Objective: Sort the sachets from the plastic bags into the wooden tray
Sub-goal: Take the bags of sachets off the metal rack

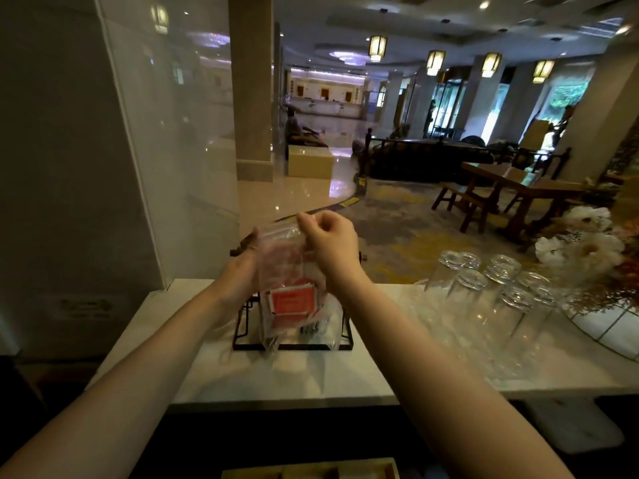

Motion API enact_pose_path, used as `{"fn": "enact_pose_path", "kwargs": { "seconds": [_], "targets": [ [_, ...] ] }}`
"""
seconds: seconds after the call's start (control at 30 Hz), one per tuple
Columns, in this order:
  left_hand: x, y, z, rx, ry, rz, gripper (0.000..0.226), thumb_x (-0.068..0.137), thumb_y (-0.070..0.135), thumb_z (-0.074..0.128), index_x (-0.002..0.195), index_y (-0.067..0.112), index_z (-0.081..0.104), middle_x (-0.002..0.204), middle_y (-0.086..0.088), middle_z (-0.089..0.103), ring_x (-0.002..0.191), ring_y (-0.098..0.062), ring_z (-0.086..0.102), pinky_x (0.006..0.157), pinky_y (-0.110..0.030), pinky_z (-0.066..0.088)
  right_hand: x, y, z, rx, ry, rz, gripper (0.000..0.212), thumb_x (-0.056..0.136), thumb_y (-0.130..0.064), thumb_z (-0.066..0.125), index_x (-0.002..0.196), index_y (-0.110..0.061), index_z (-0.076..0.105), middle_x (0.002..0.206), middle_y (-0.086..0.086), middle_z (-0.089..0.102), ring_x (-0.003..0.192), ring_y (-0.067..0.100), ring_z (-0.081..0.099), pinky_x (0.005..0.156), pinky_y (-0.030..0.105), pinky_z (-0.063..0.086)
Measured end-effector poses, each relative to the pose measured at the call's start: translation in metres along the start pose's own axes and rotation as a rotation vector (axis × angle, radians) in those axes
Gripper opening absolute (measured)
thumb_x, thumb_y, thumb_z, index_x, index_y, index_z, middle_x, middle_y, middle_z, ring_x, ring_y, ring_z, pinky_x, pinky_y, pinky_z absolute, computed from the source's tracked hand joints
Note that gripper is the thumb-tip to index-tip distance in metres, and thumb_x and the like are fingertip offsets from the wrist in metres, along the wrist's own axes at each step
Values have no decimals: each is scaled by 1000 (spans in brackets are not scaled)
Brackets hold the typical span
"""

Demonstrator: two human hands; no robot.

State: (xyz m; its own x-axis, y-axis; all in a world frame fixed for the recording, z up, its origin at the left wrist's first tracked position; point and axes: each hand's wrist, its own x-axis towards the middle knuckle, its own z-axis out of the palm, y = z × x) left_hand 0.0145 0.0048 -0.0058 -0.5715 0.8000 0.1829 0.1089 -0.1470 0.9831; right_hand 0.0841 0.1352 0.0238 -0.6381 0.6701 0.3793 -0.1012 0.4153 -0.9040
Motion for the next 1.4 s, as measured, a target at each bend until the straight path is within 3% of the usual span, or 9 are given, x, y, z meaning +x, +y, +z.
{"fn": "enact_pose_path", "kwargs": {
  "seconds": [0.17, 0.33, 0.47, 0.63, 0.8, 0.97, 1.13, 1.3, 1.4],
  "targets": [
    [11, -13, 12, 270, -40, -4, 58, 72, 50, 69, 120, 20, 55, 106, 10, 71, 111, -21, 63, 86, -27, 53, -10, 8, 6, 58, 124, 45, 35, 84, -35, 65, 58, -18, 52, 56, -1, 54, 58, 17, 52, 67, 46, 52],
    [-2, -13, 2, 488, 292, 128, 23, 93, 29, 51, 102, 16, 67, 100, -7, 72, 94, -26, 67, 84, -42, 52, -11, 19, -3, 100, 73, 84, 36, 88, -46, 53, 66, -18, 57, 63, 1, 61, 64, 23, 62, 67, 55, 56],
    [-1, 8, -14, 806, 438, 167, 32, 97, 26, 43, 116, 10, 63, 111, -8, 68, 89, -25, 65, 75, -39, 51, -27, 56, -33, -381, 237, 53, 18, 95, -36, 49, 83, -23, 52, 84, -3, 63, 68, 13, 57, 59, 34, 46],
    [2, -2, -33, 1117, 76, 43, 28, 96, 30, 39, 98, 21, 65, 153, 11, 30, 142, -18, 27, 113, -53, 27, -64, 104, -34, -678, 157, 219, 30, 90, -52, 51, 86, -23, 45, 85, -3, 53, 68, 13, 53, 60, 36, 50],
    [0, -8, -30, 1200, 43, 56, 34, 100, 20, 36, 130, 17, 52, 151, 13, 24, 145, -15, 15, 115, -32, 12, -70, 104, -21, -850, -20, 207, 49, 86, -64, 42, 96, -19, 59, 89, -2, 64, 78, 18, 62, 61, 31, 48],
    [1, -7, -33, 1297, -49, 35, 34, 99, 22, 36, 125, 15, 57, 157, 11, 14, 145, -9, 10, 116, -30, 9, -60, 89, -9, -1037, -148, 106, 20, 91, -21, 50, 107, -11, 59, 99, 7, 68, 89, 29, 64, 65, 32, 46],
    [-2, -1, -34, 1324, -141, -5, 33, 98, 22, 38, 114, 11, 65, 157, 13, 5, 146, -10, 3, 115, -30, 10, -63, 87, 2, -816, -259, 179, 65, 88, -64, 39, 129, -15, 44, 118, 7, 61, 103, 28, 62, 73, 36, 47],
    [-4, 1, -40, 1288, -205, -52, 28, 95, 25, 48, 109, 11, 69, 158, 14, 0, 146, -9, -1, 116, -34, 10, -65, 87, -3, -928, -260, 56, 27, 91, -11, 52, 118, -11, 53, 109, 9, 67, 94, 28, 64, 78, 42, 56],
    [-5, 4, -39, 1299, -208, -57, 28, 96, 25, 47, 109, 13, 68, 158, 14, 0, 146, -10, -2, 116, -36, 12, -48, 64, -17, -848, -138, -75, 21, 90, -7, 52, 108, -15, 61, 95, 4, 71, 85, 23, 66, 75, 42, 57]
  ]
}}
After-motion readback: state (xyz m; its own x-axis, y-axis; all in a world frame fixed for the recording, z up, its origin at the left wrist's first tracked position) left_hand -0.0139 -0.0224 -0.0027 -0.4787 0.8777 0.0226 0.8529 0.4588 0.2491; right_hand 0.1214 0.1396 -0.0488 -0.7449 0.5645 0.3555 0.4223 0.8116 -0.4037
